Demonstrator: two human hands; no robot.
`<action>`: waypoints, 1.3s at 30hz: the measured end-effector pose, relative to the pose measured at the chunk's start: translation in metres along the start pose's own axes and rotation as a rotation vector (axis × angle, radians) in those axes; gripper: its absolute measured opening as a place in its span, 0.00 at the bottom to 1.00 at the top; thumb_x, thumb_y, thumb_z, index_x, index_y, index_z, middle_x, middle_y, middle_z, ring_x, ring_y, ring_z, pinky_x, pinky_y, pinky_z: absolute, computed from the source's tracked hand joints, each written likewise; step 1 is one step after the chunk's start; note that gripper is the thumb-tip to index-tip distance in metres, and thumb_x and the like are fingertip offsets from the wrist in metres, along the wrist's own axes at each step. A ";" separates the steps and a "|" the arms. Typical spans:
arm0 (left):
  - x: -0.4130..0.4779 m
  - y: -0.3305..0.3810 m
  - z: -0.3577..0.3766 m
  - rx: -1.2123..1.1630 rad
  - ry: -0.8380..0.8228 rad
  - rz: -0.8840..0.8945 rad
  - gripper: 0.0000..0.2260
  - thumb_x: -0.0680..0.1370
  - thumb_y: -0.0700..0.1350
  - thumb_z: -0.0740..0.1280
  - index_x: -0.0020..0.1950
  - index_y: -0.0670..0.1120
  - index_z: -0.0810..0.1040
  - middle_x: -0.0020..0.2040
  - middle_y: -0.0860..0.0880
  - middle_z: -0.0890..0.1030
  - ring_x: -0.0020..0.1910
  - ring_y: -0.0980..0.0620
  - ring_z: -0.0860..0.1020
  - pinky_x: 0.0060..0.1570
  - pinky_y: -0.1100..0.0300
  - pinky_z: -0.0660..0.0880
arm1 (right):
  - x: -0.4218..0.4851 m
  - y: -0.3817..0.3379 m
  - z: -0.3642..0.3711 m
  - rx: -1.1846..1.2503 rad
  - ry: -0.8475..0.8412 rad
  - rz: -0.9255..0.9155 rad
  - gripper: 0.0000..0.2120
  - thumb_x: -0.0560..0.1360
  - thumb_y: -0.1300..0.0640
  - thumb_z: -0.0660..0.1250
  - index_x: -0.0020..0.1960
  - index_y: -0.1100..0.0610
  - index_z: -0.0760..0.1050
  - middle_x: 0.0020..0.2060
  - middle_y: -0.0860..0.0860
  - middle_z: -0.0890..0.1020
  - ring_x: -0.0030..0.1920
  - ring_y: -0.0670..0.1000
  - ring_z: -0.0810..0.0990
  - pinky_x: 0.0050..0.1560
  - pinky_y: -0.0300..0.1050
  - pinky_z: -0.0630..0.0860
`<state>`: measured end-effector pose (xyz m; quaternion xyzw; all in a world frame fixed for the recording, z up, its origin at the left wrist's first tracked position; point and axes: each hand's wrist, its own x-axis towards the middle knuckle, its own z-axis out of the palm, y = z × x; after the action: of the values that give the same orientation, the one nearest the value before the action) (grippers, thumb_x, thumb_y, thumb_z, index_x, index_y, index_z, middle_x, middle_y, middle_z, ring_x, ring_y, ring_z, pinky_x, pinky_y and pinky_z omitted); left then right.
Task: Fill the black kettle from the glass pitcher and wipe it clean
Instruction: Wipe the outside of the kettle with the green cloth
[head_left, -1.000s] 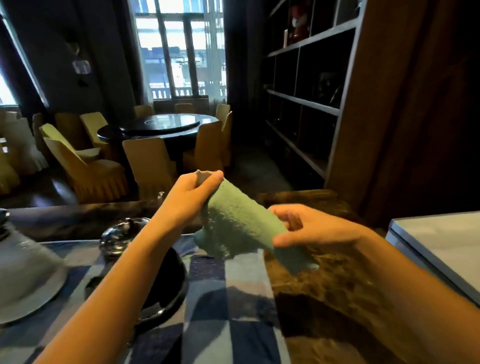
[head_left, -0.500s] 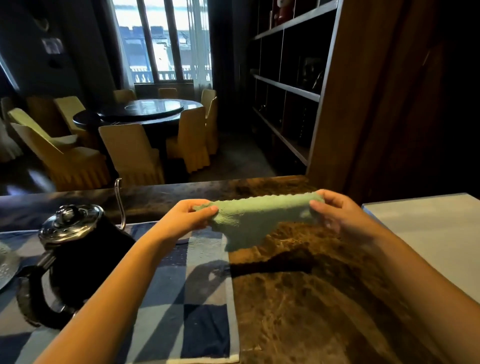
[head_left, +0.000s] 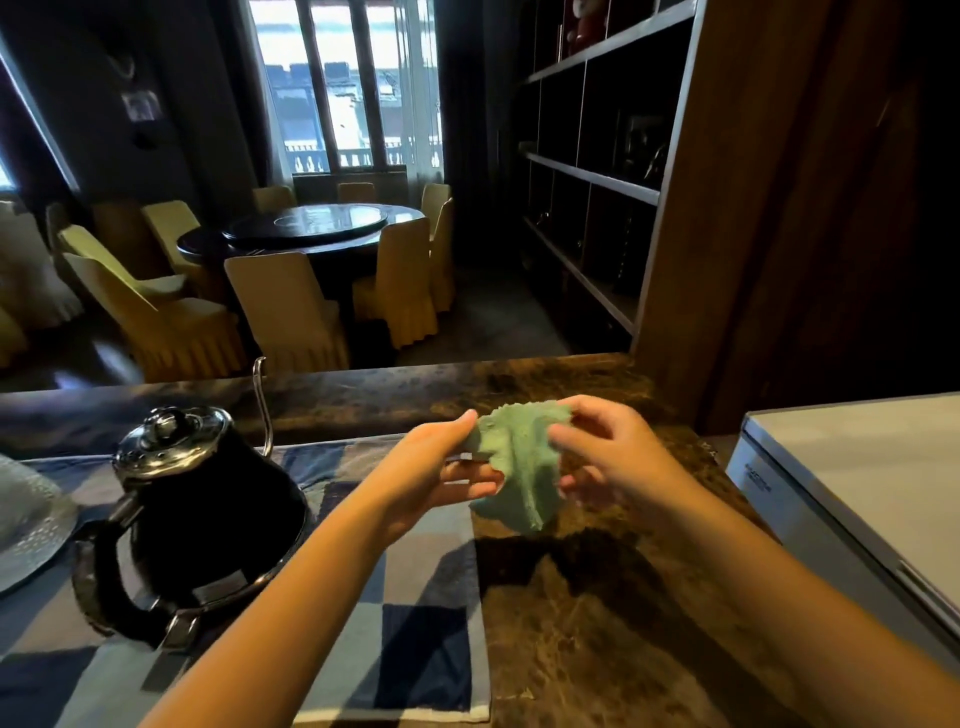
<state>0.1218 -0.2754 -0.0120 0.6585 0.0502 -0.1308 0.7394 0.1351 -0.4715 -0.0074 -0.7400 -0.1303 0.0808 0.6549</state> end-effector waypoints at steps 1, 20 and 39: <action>-0.001 0.001 0.003 0.084 -0.039 0.033 0.16 0.79 0.54 0.62 0.56 0.45 0.80 0.48 0.45 0.84 0.45 0.50 0.84 0.49 0.56 0.81 | -0.001 -0.002 0.008 -0.093 -0.076 -0.062 0.09 0.78 0.61 0.64 0.57 0.56 0.78 0.41 0.52 0.82 0.31 0.46 0.82 0.26 0.35 0.75; -0.022 0.011 -0.009 0.510 -0.282 0.212 0.11 0.82 0.48 0.57 0.54 0.47 0.78 0.41 0.53 0.81 0.39 0.58 0.80 0.38 0.63 0.78 | -0.001 0.016 -0.025 0.045 -0.438 0.136 0.08 0.72 0.55 0.69 0.49 0.57 0.77 0.40 0.52 0.81 0.37 0.47 0.79 0.36 0.38 0.74; -0.010 -0.095 0.028 1.438 -0.279 0.473 0.25 0.76 0.58 0.62 0.72 0.55 0.62 0.72 0.55 0.67 0.72 0.57 0.62 0.75 0.44 0.45 | -0.031 0.085 -0.033 -1.151 -0.544 0.085 0.40 0.67 0.40 0.72 0.74 0.39 0.57 0.75 0.39 0.57 0.76 0.46 0.47 0.74 0.61 0.45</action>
<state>0.0851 -0.3110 -0.0975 0.9479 -0.2830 -0.0513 0.1371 0.1232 -0.5216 -0.0892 -0.9309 -0.2851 0.2087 0.0923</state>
